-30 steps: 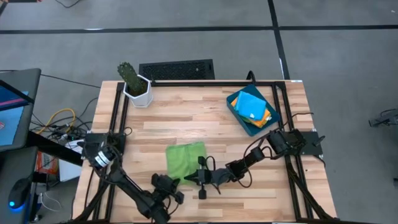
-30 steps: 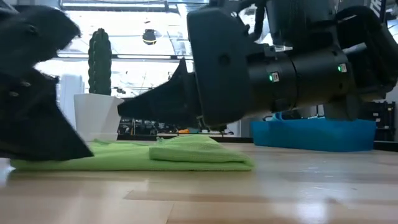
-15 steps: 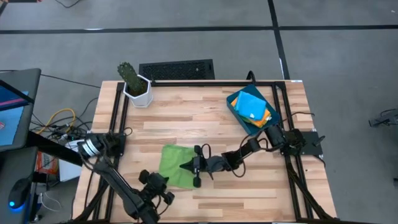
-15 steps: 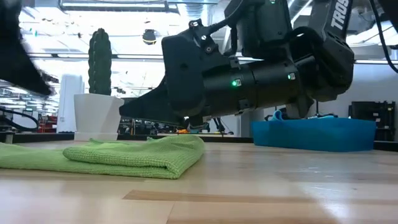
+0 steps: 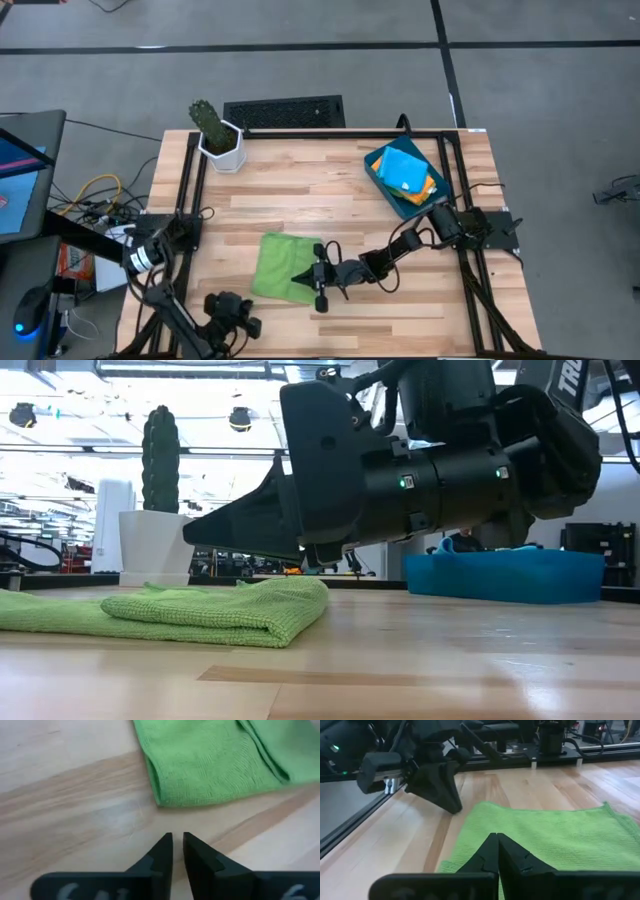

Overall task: Fold microfiber towels
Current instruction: Fold the green microfiber cloth

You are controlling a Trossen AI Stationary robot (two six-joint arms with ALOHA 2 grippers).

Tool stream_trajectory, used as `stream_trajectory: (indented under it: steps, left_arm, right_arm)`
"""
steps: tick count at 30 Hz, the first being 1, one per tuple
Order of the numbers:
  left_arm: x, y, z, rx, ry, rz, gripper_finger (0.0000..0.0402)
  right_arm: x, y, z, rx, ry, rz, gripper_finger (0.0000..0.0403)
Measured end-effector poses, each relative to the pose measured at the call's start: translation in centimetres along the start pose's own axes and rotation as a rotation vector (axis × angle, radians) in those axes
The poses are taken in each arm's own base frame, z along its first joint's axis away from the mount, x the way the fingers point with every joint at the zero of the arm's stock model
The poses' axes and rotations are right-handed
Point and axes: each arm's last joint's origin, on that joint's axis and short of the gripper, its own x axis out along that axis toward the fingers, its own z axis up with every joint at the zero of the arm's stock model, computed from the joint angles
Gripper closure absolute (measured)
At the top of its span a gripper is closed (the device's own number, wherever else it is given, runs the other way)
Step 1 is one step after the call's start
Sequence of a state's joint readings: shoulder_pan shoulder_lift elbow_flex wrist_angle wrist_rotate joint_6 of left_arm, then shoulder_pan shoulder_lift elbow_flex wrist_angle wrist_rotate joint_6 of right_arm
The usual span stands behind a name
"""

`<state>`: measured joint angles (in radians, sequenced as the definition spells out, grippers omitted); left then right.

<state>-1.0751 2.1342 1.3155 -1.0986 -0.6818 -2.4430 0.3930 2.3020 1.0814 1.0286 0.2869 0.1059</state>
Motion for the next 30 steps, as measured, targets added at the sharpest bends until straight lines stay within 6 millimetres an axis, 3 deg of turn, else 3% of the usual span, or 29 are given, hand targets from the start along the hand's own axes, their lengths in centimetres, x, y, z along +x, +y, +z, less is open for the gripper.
stream_trajectory:
  steps: [5, 15, 24, 30]
  left_arm:
    - [0.5, -0.1, 0.7, 0.009, -0.064, 0.026, 0.0341]
    - [-1.8, -1.0, 2.5, 0.08, -0.143, 0.096, 0.0357]
    - [2.9, 0.6, 1.5, 0.001, -0.129, 0.056, 0.0354]
    - [3.6, 1.1, 1.3, 0.012, -0.112, 0.022, 0.0349]
  right_arm:
    - [0.0, 0.1, 0.0, 0.007, 0.0, 0.003, 0.0378]
    - [0.0, 0.1, -0.2, 0.013, 0.018, 0.002, 0.0379]
    - [0.0, 0.1, -0.4, 0.018, 0.034, 0.001, 0.0377]
    - [-0.1, 0.4, -0.4, 0.018, 0.041, 0.006, 0.0378]
